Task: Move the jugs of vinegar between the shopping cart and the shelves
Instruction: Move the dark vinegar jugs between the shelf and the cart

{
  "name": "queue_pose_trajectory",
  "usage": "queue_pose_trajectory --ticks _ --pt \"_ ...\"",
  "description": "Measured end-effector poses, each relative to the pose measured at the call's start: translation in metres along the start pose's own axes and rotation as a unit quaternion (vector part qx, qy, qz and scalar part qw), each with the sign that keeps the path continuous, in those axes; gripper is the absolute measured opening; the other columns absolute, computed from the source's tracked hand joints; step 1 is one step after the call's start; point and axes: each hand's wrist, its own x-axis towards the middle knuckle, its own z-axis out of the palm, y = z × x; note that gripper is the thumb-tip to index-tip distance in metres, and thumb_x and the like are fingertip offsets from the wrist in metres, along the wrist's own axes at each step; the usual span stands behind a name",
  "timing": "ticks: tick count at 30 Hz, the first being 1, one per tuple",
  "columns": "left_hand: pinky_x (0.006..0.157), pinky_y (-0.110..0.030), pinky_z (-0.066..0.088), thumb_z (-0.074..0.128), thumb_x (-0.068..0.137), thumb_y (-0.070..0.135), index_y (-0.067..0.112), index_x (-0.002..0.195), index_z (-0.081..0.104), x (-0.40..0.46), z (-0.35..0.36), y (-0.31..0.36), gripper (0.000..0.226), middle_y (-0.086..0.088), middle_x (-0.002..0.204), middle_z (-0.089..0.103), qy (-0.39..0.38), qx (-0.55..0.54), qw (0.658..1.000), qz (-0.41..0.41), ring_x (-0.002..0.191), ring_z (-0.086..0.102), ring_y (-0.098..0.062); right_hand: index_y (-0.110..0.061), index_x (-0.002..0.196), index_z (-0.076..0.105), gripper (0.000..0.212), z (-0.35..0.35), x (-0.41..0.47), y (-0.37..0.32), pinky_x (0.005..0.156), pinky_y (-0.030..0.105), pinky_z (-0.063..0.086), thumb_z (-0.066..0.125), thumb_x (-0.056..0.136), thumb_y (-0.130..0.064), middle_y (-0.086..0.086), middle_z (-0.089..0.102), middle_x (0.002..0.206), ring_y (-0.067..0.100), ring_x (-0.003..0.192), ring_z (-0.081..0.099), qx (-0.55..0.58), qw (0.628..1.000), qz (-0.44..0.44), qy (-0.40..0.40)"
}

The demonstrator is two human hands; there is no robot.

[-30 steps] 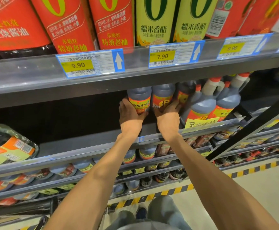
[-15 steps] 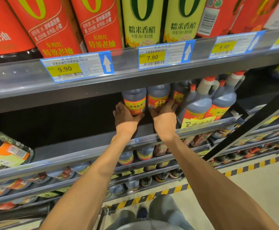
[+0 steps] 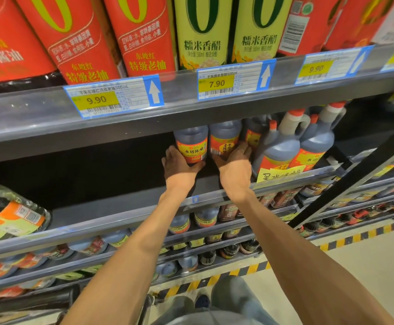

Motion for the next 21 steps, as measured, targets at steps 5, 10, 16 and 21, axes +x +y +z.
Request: queue_pose_trajectory --ticks 5,10,16,21 --pt "0.107 -0.047 0.043 0.088 0.074 0.038 0.006 0.14 0.038 -0.002 -0.004 0.002 0.088 -0.013 0.141 0.048 -0.015 0.003 1.0 0.0 0.135 0.042 -0.035 0.001 0.14 0.04 0.086 -0.006 0.001 -0.002 0.099 0.036 0.046 0.07 0.086 -0.059 0.02 0.051 0.138 0.036 0.126 0.056 0.02 0.999 0.007 -0.025" --pt "0.115 -0.05 0.04 0.088 0.075 0.029 0.014 0.157 0.019 -0.008 -0.013 -0.003 0.107 -0.012 0.154 0.041 -0.04 -0.031 0.999 0.013 0.142 0.041 -0.034 0.001 0.142 0.038 0.08 -0.011 -0.006 -0.002 0.095 0.047 0.05 0.078 0.086 -0.038 0.024 0.049 0.139 0.046 0.121 0.057 0.077 0.996 0.017 -0.052" --pt "0.115 -0.047 0.04 0.082 0.084 0.03 0.016 0.161 0.009 -0.034 -0.03 -0.012 0.107 -0.015 0.159 0.034 -0.055 0.014 0.997 0.045 0.143 0.039 -0.034 -0.003 0.136 0.047 0.066 -0.034 -0.023 0.002 0.089 0.047 0.053 0.074 0.089 -0.041 0.02 0.06 0.131 0.042 0.117 0.062 0.011 0.992 -0.013 -0.123" --pt "0.111 -0.045 0.044 0.077 0.088 0.034 0.018 0.159 0.025 -0.082 -0.051 -0.011 0.09 -0.013 0.152 0.042 0.012 0.084 0.994 0.075 0.138 0.044 -0.032 -0.004 0.127 0.048 0.058 -0.058 -0.055 0.004 0.089 0.047 0.052 0.073 0.091 -0.042 0.017 0.055 0.129 0.037 0.12 0.057 -0.018 0.987 -0.099 -0.122"
